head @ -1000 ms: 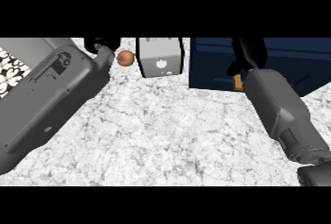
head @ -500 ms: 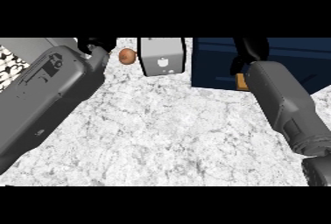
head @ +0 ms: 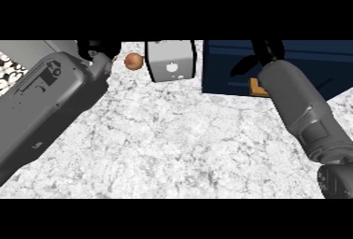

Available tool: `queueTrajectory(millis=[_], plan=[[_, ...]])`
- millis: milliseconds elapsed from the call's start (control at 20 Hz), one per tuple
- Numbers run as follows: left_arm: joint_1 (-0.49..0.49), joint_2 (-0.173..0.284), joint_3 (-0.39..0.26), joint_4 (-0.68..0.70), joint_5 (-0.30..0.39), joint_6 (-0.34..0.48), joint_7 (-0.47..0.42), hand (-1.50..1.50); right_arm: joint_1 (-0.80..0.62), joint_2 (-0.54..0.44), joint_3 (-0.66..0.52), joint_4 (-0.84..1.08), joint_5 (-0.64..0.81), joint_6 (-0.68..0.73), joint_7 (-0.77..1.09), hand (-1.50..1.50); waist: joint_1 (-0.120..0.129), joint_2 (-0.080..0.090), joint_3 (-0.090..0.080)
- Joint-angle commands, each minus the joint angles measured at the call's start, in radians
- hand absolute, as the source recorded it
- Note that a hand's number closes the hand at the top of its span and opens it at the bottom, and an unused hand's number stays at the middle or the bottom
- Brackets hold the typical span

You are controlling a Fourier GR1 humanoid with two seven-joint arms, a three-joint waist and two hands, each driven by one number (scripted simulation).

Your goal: Pick up the can, place it into the drawer and close the drawer

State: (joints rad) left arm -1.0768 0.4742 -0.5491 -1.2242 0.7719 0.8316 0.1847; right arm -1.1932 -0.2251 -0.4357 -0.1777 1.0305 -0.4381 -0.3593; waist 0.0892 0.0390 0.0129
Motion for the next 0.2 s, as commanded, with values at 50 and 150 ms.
queueTrajectory(millis=[50, 150], plan=[[0.012, 0.037, 0.012, -0.011, 0.001, -0.004, 0.034, -1.5, -0.054, 0.044, -0.14, -0.027, -0.157, 0.052, -0.059, -1.5, 0.015, -0.008, -0.008], [0.0, 0.048, 0.008, -0.051, -0.006, -0.008, 0.04, -1.5, -0.06, 0.017, -0.158, -0.022, -0.171, 0.062, -0.056, -1.5, 0.03, -0.006, -0.008]])
